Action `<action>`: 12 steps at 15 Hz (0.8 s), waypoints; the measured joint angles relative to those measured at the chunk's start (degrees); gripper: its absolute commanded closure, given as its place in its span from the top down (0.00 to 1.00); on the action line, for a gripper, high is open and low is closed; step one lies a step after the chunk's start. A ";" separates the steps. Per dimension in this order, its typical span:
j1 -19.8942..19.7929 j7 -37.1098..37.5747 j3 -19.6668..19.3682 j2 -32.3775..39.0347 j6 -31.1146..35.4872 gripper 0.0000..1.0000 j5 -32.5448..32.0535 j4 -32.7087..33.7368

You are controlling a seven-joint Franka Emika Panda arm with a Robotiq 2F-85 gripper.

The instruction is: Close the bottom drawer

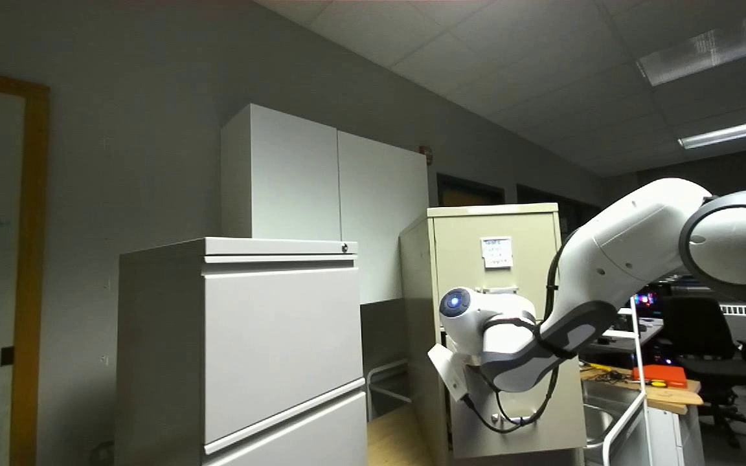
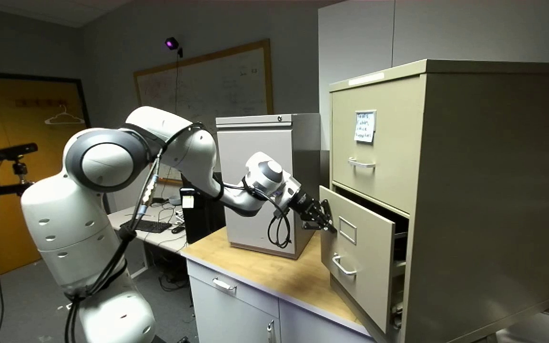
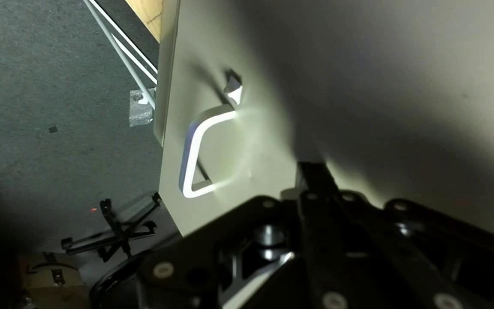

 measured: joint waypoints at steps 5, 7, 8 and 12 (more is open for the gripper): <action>0.10 -0.01 -0.10 0.00 0.00 0.26 0.02 0.01; 0.19 -0.01 -0.08 0.03 -0.04 0.08 -0.13 -0.20; 0.41 0.23 0.00 0.03 -0.59 0.09 -0.54 -0.41; 1.50 5.79 1.11 1.71 -5.45 0.00 -4.47 1.50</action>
